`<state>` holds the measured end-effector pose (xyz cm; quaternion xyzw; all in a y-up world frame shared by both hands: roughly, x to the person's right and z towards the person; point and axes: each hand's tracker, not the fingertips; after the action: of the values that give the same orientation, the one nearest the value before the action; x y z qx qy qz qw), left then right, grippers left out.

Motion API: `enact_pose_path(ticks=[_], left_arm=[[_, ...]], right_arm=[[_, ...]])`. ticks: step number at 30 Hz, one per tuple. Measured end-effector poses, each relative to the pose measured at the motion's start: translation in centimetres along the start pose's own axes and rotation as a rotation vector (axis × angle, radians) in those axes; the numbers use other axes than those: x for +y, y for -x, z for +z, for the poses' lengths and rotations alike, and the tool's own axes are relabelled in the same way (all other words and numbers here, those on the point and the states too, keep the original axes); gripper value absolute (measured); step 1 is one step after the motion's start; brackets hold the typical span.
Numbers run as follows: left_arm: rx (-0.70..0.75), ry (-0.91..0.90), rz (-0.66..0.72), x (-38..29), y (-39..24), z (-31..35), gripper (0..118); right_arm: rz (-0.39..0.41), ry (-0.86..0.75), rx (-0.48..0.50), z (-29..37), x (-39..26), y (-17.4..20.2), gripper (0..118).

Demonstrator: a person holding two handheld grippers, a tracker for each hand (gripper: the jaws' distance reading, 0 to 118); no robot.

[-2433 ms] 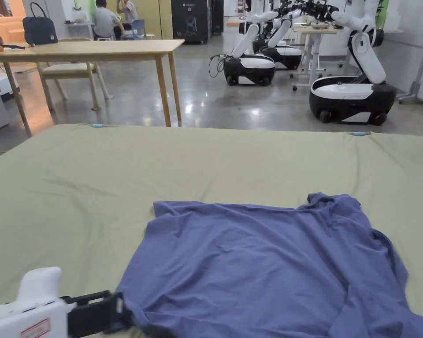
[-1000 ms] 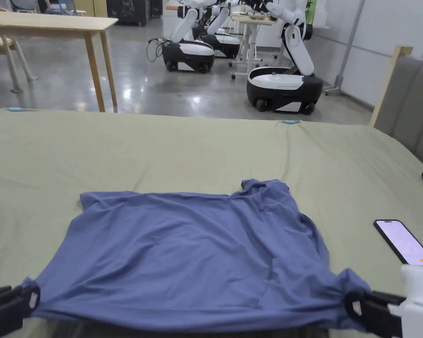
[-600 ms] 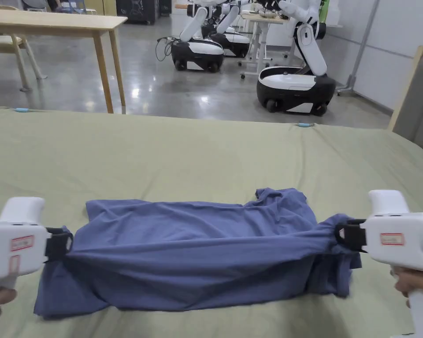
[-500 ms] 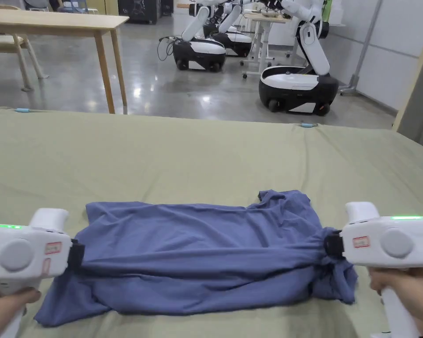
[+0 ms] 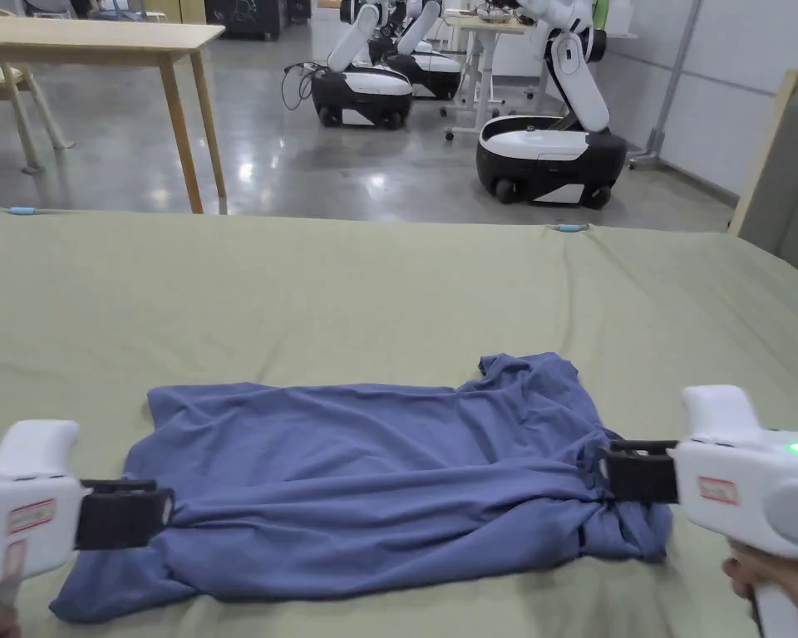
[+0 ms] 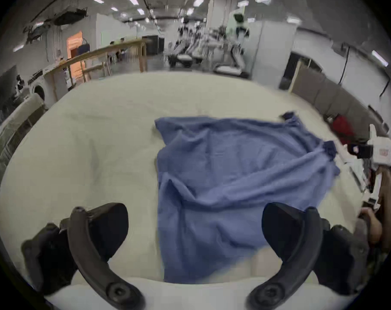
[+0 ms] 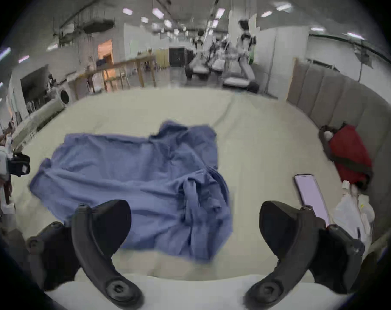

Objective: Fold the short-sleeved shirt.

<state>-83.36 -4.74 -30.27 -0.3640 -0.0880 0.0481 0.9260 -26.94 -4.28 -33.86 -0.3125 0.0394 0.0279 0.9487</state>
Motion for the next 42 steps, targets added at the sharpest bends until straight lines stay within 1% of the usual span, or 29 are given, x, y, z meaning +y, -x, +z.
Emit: enact_pose_path(ticks=[3, 4, 5, 6, 7, 8, 9, 10, 11, 13, 14, 16, 20, 21, 23, 24, 25, 26, 27, 28, 30, 31, 32, 33, 34, 35, 36, 38, 42], left_arm=[[0.038, -0.084, 0.023, -5.0, -0.7, 7.9, 117], [0.043, -0.12, 0.037, -6.9, -0.9, 10.1, 116], [0.045, -0.142, 0.042, -9.2, -1.1, 12.4, 109], [0.048, -0.148, 0.051, -11.1, -1.0, 14.1, 95], [0.094, -0.131, 0.055, -12.8, -1.6, 15.6, 68], [0.127, -0.124, 0.049, -14.1, -1.9, 16.4, 19], [0.156, -0.109, 0.067, -15.3, -2.3, 17.1, 0], [0.168, -0.085, 0.096, -15.5, -2.5, 17.3, 0], [0.114, -0.103, 0.151, -16.1, -2.2, 17.9, 0], [0.057, -0.082, 0.148, -15.8, -2.2, 17.8, 0], [0.097, -0.098, 0.102, -14.9, -2.5, 17.0, 0], [0.124, -0.087, 0.044, -12.8, -2.7, 15.0, 0], [0.07, -0.059, 0.071, -8.2, -1.8, 8.4, 0], [0.088, -0.057, 0.072, -7.4, -1.9, 6.7, 11], [0.166, -0.003, 0.038, -6.2, -0.9, 2.4, 66], [0.197, 0.051, 0.014, -5.4, -0.8, 0.5, 80], [0.235, 0.09, -0.015, -4.9, -0.7, -1.1, 80], [0.246, 0.122, -0.034, -4.7, -1.2, -2.2, 107], [0.235, 0.107, -0.054, -4.6, -1.2, -2.9, 107], [0.23, 0.094, -0.056, -4.6, -1.2, -3.3, 102], [0.22, 0.138, -0.061, -4.5, -1.4, -4.5, 100], [0.219, 0.167, -0.057, -4.6, -1.5, -5.1, 94], [0.208, 0.153, -0.053, -4.7, -1.4, -4.9, 84], [0.199, 0.128, -0.066, -4.8, -1.8, -4.5, 70], [0.215, 0.083, -0.09, -4.9, -2.6, -3.5, 41], [0.25, 0.059, -0.108, -5.1, -3.2, -3.3, 4], [0.283, 0.038, -0.137, -5.4, -3.6, -3.2, 4], [0.249, 0.105, -0.136, -5.1, -3.3, -3.5, 4], [0.22, 0.075, -0.076, -4.9, -2.4, -3.0, 4]], right_arm=[[0.017, -0.07, 0.042, 9.5, -3.6, 0.5, 115], [0.011, -0.099, 0.042, 12.3, -5.0, 1.2, 113], [0.0, -0.13, 0.057, 15.2, -6.6, 1.6, 104], [-0.007, -0.149, 0.076, 17.4, -8.1, 2.1, 87], [-0.013, -0.155, 0.084, 19.3, -9.4, 2.6, 62], [-0.022, -0.15, 0.09, 20.4, -10.1, 3.4, 30], [-0.037, -0.14, 0.098, 21.2, -10.9, 3.8, 18], [-0.052, -0.136, 0.095, 21.8, -11.6, 4.2, 14], [-0.067, -0.136, 0.086, 22.3, -12.0, 4.5, 0], [-0.087, -0.137, 0.06, 22.1, -11.9, 4.3, 0], [-0.091, -0.104, 0.111, 21.9, -11.5, 4.0, 0], [-0.085, -0.113, 0.102, 21.5, -10.8, 4.0, 0], [-0.048, -0.148, 0.108, 21.4, -10.1, 4.6, 0], [-0.052, -0.15, 0.123, 21.4, -10.0, 4.8, 0], [-0.05, -0.143, 0.142, 21.4, -10.2, 5.0, 0], [-0.033, -0.133, 0.143, 21.6, -10.2, 5.3, 0], [-0.004, -0.114, 0.123, 21.6, -10.4, 5.5, 0], [0.022, -0.098, 0.103, 21.7, -10.5, 5.6, 0], [0.039, -0.085, 0.094, 21.7, -10.7, 5.6, 0], [0.037, -0.075, 0.091, 21.7, -10.9, 5.4, 0], [0.025, -0.056, 0.089, 21.6, -11.2, 5.2, 0], [0.017, -0.045, 0.091, 21.4, -11.3, 5.1, 0], [0.015, -0.037, 0.092, 21.4, -11.3, 5.0, 0], [0.016, -0.035, 0.088, 21.2, -11.3, 5.1, 0], [0.019, -0.033, 0.083, 21.0, -11.3, 5.1, 0], [0.021, -0.03, 0.08, 20.7, -11.1, 5.0, 0], [0.023, -0.024, 0.077, 20.2, -10.7, 5.0, 0], [0.041, -0.03, 0.088, 18.9, -9.8, 4.8, 0], [0.119, -0.015, 0.108, 13.9, -5.9, 3.9, 0]])
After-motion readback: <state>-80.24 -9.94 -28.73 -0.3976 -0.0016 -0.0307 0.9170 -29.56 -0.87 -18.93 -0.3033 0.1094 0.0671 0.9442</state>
